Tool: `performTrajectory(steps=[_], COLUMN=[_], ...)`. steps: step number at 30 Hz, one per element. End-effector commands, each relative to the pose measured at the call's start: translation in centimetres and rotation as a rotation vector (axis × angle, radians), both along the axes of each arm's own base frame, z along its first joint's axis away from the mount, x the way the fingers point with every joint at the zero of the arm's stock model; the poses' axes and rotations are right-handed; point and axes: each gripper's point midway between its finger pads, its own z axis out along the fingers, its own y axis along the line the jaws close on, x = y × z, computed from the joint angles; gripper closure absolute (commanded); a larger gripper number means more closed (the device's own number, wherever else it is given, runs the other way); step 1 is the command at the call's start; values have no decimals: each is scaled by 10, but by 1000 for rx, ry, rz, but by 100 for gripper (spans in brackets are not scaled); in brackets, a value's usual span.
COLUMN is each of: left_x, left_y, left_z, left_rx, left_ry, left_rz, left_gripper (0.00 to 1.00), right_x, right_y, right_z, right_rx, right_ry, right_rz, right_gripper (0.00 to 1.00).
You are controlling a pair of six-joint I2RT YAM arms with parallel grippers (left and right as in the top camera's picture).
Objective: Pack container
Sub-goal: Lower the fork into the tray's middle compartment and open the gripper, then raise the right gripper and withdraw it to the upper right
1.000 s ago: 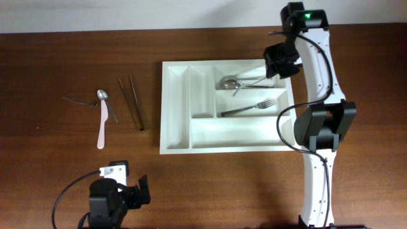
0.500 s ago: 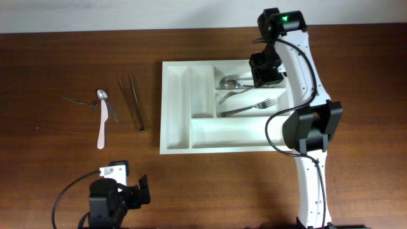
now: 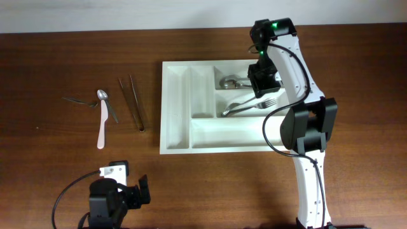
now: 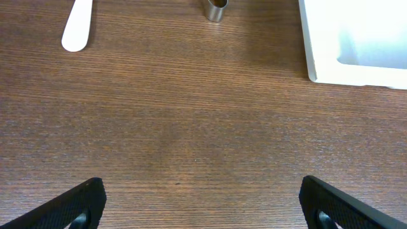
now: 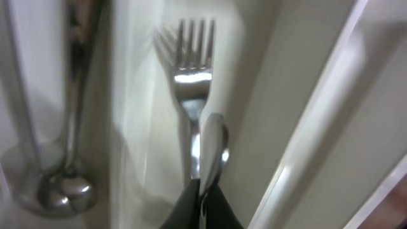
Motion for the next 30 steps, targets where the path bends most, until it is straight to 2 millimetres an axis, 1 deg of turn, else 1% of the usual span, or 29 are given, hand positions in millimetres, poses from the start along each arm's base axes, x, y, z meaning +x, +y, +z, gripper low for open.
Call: performTrajectory(steps=[1,6,9,10,12,13,14,16,18,19,20,21,22,24,26,27,28,29,30], left_x=[2,2,2,2,2,2,2,2,2,2,2,2,2,2,2,2,2,2,2], left_y=[1,1,1,1,1,1,1,1,1,1,1,1,1,1,1,1,1,1,1], left_z=[6,6,6,6,6,6,6,6,6,6,6,6,6,6,6,6,6,6,6], left_rx=[-4,-4,-4,-4,-4,-4,-4,-4,-4,-4,-4,-4,-4,-4,-4,-4,-4,-4,-4], left_ry=[-17,-17,-17,-17,-17,-17,-17,-17,-17,-17,-17,-18,-17,-17,-17,-17,-17,-17,-17], left_rz=[12,12,12,12,12,12,12,12,12,12,12,12,12,12,12,12,12,12,12], left_gripper=[1,1,1,1,1,1,1,1,1,1,1,1,1,1,1,1,1,1,1], right_x=[-2,1,13,25,41,53,64,73,79,80,81,81,83,82,76,69,65,64,63], right_y=[-1,-2,-3,-6,-12,-17,-27,-47,-75,-83,-102,-117,-138,-163,-194,-224,-240,-246,-249], right_z=[3,3,2,5,9,15,23,36,51,55,64,71,78,82,81,80,78,78,77], right_rx=[-23,-20,0,21,39,46,37,-3,-33,-40,-56,-70,-91,-119,-174,-220,-226,-216,-206], right_ry=[-3,-16,-65,-118,-189,-244,-294,-330,-360,-370,-384,-395,-408,-404,-348,-284,-275,-287,-298], right_rz=[-7,-9,64,169,330,468,610,742,803,811,824,841,889,981,1064,1099,1082,1065,1054], right_gripper=[79,71,69,67,66,65,65,65,63,61,59,57,55,51,44,40,34,33,30])
